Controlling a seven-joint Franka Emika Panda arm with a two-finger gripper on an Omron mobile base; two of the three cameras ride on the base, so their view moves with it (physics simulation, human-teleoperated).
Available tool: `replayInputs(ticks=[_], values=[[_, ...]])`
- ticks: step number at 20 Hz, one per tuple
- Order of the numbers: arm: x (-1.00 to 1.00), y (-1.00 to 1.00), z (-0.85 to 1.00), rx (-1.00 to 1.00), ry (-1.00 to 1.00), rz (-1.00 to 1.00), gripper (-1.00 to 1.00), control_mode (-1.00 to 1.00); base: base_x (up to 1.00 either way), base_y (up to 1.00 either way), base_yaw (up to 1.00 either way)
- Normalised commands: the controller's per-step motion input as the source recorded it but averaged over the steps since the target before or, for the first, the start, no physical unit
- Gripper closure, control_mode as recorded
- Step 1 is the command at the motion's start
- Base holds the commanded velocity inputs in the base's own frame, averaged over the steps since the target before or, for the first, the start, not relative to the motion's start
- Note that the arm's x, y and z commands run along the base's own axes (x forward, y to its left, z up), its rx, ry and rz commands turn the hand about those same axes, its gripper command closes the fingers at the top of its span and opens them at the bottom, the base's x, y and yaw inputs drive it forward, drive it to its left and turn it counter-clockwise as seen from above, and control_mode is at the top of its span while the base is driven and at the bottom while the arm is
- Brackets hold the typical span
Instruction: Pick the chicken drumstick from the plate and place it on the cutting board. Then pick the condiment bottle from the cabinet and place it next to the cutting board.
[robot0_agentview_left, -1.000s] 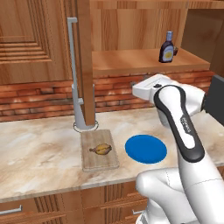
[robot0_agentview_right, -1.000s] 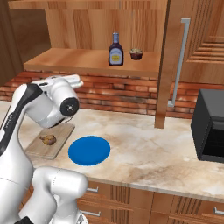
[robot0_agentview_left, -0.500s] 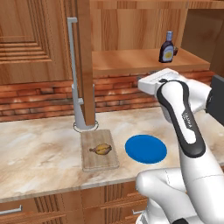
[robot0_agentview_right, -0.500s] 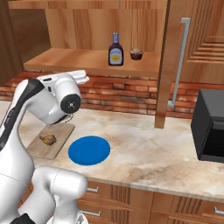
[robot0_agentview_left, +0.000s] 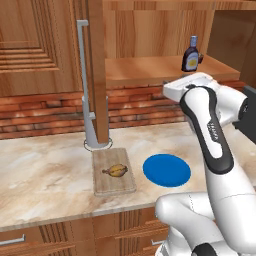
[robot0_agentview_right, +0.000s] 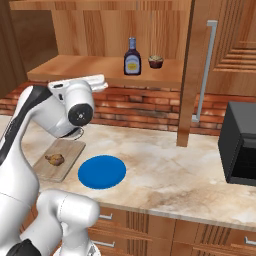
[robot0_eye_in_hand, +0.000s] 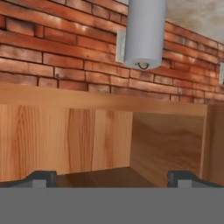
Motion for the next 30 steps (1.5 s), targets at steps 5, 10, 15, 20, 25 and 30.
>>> replayInputs(ticks=[5, 10, 15, 20, 25, 30], values=[[0.0, -0.19, 0.23, 0.01, 0.0, -0.08, -1.0, -1.0, 0.0, 0.0, 0.0], [0.0, -0.15, 0.16, 0.0, 0.0, -0.1, -1.0, -1.0, 0.0, 0.0, 0.0], [0.01, -0.19, 0.15, 0.0, 0.0, -0.12, -1.0, -1.0, 0.0, 0.0, 0.0], [0.01, -0.2, 0.2, 0.02, 0.0, -0.11, -1.0, -1.0, 0.0, 0.0, 0.0], [0.0, -0.15, 0.25, 0.05, 0.0, -0.11, -1.0, -1.0, 0.0, 0.0, 0.0], [0.0, -0.12, 0.23, 0.09, 0.0, -0.1, -1.0, -1.0, 0.0, 0.0, 0.0]])
